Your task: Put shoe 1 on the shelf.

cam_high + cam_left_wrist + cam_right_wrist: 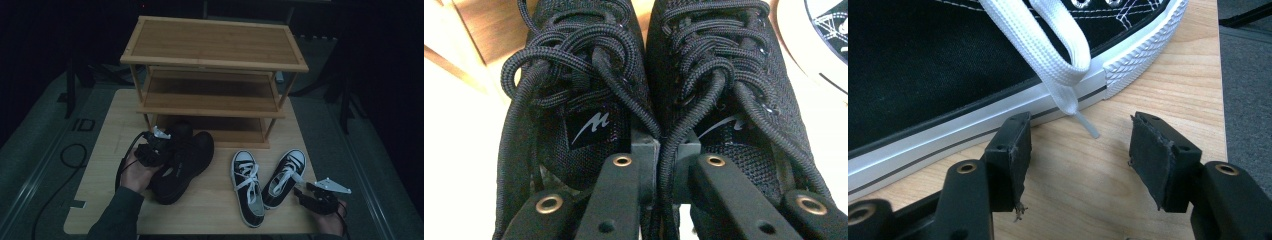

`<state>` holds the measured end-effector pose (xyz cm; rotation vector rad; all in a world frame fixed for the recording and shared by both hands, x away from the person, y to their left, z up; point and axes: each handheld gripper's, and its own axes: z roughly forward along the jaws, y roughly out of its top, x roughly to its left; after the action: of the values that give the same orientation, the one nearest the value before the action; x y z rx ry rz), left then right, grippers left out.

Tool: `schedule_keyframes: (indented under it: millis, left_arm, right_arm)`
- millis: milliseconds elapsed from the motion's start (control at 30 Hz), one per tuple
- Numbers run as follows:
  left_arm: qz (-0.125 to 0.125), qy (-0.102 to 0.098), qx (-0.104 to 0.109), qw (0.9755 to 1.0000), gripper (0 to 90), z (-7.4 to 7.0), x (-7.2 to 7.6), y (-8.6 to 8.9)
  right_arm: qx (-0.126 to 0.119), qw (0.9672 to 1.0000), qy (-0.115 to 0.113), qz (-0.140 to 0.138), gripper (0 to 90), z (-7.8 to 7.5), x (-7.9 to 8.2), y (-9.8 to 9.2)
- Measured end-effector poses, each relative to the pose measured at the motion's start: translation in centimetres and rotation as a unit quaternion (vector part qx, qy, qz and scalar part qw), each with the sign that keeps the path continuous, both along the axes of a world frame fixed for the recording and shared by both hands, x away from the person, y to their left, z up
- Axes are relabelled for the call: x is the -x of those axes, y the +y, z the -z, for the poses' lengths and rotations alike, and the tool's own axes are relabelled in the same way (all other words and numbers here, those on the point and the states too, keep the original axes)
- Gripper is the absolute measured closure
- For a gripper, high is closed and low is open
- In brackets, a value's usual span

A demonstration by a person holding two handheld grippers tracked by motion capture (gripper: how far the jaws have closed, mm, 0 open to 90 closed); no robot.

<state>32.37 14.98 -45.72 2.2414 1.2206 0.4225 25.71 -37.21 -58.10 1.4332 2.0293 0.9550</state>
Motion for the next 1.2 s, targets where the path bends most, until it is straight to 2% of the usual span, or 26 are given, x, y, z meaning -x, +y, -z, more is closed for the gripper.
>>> schedule_keyframes:
  millis: [300,500,700,900,1200]
  left_arm:
    - [-0.009,-0.006,-0.007,0.9999,85.5,-0.2,-0.7,-0.5]
    - [-0.019,-0.007,-0.005,0.9998,85.5,-0.1,-1.4,-0.7]
    - [-0.024,-0.012,-0.021,0.9994,85.4,-0.2,-2.1,-1.2]
    - [-0.035,-0.013,-0.024,0.999,85.4,-0.1,-2.6,-1.6]
    - [-0.052,-0.017,-0.034,0.9979,85.3,0.7,-3.9,-2.9]
  right_arm:
    - [0.0,1.0,0.0,0.0,41.5,0.0,0.0,0.0]
    - [0.001,1.0,0.0,0.0,41.5,0.0,0.0,0.0]
    - [0.0,1.0,0.0,0.0,41.5,0.0,0.0,0.0]
    - [0.0,1.0,0.0,0.0,41.5,0.0,0.0,0.0]
    - [0.0,1.0,0.0,-0.001,41.4,0.0,0.0,0.0]
